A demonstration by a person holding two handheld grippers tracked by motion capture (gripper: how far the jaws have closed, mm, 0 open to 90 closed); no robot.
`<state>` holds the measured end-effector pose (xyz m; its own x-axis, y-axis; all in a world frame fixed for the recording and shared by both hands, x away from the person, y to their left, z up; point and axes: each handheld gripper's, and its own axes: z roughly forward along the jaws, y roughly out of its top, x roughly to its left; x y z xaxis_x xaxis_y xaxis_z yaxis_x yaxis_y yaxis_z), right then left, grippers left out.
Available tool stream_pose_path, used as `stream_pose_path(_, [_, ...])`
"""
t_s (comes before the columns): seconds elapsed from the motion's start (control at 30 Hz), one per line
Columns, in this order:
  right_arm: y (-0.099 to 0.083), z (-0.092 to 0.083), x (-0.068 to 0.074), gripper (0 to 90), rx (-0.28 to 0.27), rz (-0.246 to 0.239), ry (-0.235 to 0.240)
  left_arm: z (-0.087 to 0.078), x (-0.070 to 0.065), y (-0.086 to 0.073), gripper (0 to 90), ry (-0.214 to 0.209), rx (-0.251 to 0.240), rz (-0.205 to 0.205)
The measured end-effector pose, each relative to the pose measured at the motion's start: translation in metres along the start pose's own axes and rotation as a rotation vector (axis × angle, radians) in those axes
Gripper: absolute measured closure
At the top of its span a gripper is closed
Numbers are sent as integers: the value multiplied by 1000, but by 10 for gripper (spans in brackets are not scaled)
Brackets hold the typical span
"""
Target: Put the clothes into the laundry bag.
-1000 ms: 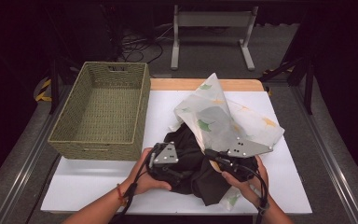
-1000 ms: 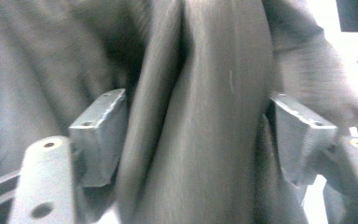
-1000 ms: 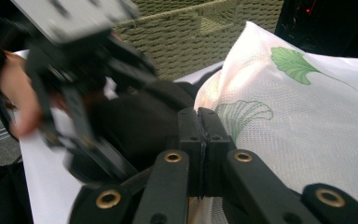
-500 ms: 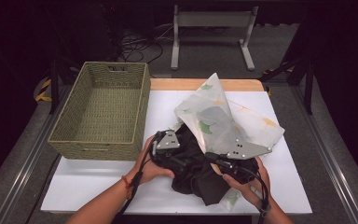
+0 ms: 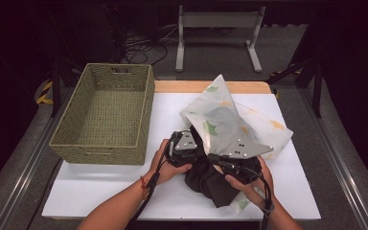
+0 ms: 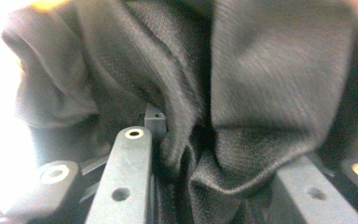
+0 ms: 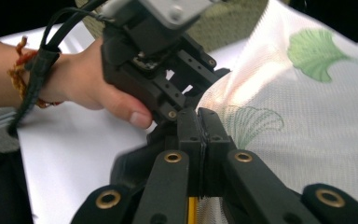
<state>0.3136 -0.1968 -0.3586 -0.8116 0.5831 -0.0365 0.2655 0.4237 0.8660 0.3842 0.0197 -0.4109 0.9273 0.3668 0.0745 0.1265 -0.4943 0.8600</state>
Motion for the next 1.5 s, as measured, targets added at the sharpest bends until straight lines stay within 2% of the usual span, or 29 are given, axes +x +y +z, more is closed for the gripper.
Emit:
stream_pose_path(0.07, [12,-2,6,897,-25,-17,24,-20,-9,7,714,25,-28,41])
stream_pose_path(0.23, [44,-5,27,897,-63,-80,79,-62,-22,17,721,59,-107,47])
stream_pose_path(0.27, [55,-6,35,897,-68,-105,97,-76,-26,20,721,60,-127,47])
stream_pose_path(0.37, [63,-8,41,897,-83,-121,111,-79,-30,22,720,61,-133,42])
stream_pose_path(0.43, [63,-9,42,897,-86,-121,119,-69,-32,21,719,53,-112,53])
stream_pose_path(0.47, [61,-9,43,897,-82,-118,126,-57,-33,20,718,46,-95,52])
stream_pose_path(0.5, [54,-7,45,897,-67,-117,134,-41,-33,18,716,29,-88,30])
stream_pose_path(0.53, [54,-7,45,897,-67,-117,134,-41,-33,18,714,29,-88,30])
stream_pose_path(0.6, [40,-6,45,897,-37,-104,152,-18,-29,15,708,35,-84,13])
stream_pose_path(0.63, [34,-7,43,897,-30,-95,156,-5,-19,13,705,54,-109,-41])
stream_pose_path(0.67, [29,-8,41,897,-23,-85,157,-5,-19,13,703,54,-109,-41])
stream_pose_path(0.7, [23,-10,39,897,-12,-76,153,2,-7,10,703,82,-128,-97])
stream_pose_path(0.73, [16,-11,37,897,1,-70,143,4,-2,9,701,110,-134,-116])
stream_pose_path(0.77, [16,-11,37,897,1,-70,143,4,-2,9,698,110,-134,-116])
stream_pose_path(0.8, [3,-11,35,897,34,-59,128,6,9,5,695,130,-142,-174])
stream_pose_path(0.83, [3,-11,35,897,34,-59,128,6,9,5,689,130,-142,-174])
stream_pose_path(0.9, [-11,-10,33,897,75,-51,100,7,17,1,677,153,-138,-201])
stream_pose_path(0.93, [-15,-10,32,897,84,-42,101,6,20,-2,661,142,-134,-226])
stream_pose_path(0.97, [-20,-9,31,897,109,-40,89,5,21,-2,634,128,-124,-228])
stream_pose_path(1.03, [-27,-8,30,897,139,-51,61,-5,21,-4,566,99,-103,-170])
stream_pose_path(1.1, [-33,-8,28,897,152,-49,45,-16,18,-7,427,57,-83,-132])
stream_pose_path(1.13, [-37,-10,25,897,156,-44,27,-29,12,-13,346,52,-63,-82])
stream_pose_path(1.2, [-40,-13,23,897,146,-32,29,-43,1,-23,318,55,-3,-12])
stream_pose_path(1.23, [-40,-13,23,897,146,-32,29,-43,1,-23,260,55,-3,-12])
stream_pose_path(1.27, [-40,-14,22,897,141,-30,23,-49,-5,-28,260,45,17,-3])
stream_pose_path(1.33, [-40,-17,22,897,137,-26,13,-60,-14,-37,174,1,51,3])
stream_pose_path(1.37, [-40,-17,22,897,137,-26,13,-60,-14,-37,148,1,51,3])
stream_pose_path(1.43, [-41,-16,24,896,136,-21,14,-60,-22,-44,124,-49,64,-6])
stream_pose_path(1.5, [-43,-14,26,896,132,-27,23,-51,-30,-47,83,-54,91,3])
